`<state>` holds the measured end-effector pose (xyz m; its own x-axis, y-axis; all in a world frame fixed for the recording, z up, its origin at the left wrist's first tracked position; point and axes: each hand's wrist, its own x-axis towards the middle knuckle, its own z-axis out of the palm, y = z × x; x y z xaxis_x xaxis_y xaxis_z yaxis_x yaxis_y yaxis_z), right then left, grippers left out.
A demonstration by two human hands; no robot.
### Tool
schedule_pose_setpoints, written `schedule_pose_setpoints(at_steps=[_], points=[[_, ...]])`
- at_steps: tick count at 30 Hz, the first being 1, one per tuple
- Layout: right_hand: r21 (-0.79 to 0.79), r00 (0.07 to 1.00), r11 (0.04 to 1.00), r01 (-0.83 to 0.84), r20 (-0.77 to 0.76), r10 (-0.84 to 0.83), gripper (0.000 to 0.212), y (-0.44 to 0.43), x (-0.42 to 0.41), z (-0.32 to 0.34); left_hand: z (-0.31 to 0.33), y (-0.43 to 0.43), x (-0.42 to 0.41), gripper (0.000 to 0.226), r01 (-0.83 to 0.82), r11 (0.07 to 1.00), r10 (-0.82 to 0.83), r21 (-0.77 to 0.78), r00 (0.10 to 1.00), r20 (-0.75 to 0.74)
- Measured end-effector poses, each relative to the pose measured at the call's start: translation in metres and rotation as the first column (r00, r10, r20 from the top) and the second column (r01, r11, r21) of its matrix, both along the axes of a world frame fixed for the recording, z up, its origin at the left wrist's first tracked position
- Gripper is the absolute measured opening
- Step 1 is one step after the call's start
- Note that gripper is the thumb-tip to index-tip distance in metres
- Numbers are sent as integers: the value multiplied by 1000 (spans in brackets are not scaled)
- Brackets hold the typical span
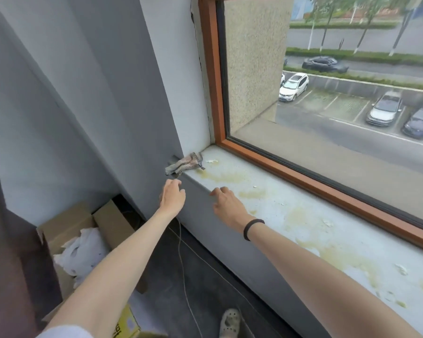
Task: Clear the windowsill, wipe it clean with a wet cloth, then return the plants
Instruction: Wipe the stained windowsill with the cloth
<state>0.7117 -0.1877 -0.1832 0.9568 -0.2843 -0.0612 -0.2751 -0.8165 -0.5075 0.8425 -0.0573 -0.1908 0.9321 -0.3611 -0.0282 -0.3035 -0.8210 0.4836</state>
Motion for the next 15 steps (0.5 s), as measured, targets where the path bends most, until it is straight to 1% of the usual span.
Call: schedule_pose_setpoints(at_steps=[7,10,11,13,15], points=[[47,995,994,96,5,-97,39,-15,66,-3,-11,-25,89,46,107,987,-116,124,991,72],[-5,994,994,107,10,-107,38,-19,76,-8,-21,-30,114,37,108,968,-137,225,983,120],[-33,994,994,107,9,-106,39,-21,78,-10,-24,-31,120,37,115,960,-151,255,980,127],[-49,992,991,123,-8,-124,39,-25,81,-14,-29,-34,125,39,149,956,-182,254,977,109],[-44,991,990,137,-4,-137,39,-28,84,-17,-33,-36,125,40,169,960,-203,224,970,138]])
